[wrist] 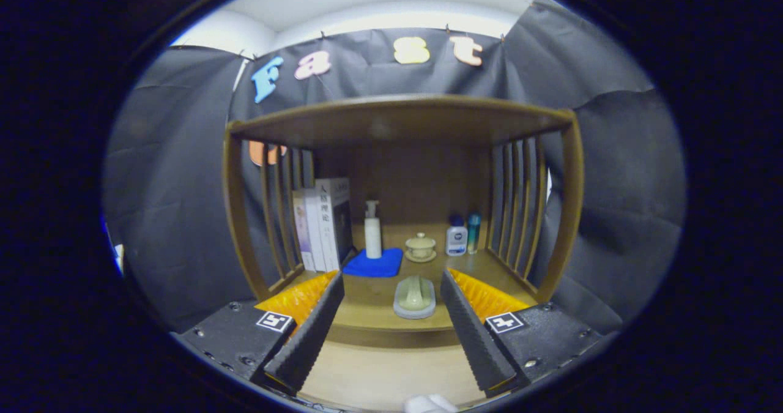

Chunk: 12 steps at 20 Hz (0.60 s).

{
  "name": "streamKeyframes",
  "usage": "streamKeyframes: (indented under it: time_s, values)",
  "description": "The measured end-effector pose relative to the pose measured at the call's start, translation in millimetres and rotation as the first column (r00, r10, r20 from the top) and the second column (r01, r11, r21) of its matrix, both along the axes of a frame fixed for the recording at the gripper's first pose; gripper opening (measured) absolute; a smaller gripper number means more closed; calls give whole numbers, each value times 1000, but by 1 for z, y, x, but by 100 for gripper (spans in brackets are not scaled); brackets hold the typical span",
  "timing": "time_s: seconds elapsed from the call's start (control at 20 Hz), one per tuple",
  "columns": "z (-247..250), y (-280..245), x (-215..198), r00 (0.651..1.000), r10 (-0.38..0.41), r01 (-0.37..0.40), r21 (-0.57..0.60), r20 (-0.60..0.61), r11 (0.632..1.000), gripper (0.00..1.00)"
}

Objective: Pull open the drawer, take out the items inside it, and place them on the countertop above the cabinet.

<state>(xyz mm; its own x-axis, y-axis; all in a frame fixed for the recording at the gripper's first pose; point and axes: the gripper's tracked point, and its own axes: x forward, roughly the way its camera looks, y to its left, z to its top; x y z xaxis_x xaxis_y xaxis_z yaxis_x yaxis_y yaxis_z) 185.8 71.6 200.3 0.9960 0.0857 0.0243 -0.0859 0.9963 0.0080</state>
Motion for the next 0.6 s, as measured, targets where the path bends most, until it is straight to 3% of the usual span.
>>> streamKeyframes:
  time_s: [0.1, 0.35, 0.6]
  values:
    - [1, 3, -33, 998, 15, -14, -18, 60, 1000, 100]
    - [-20, -9, -103, 989, -35, 42, -47, 143, 998, 100]
    - [-55, -23, -145, 982, -65, 66, -3, 178, 998, 100]
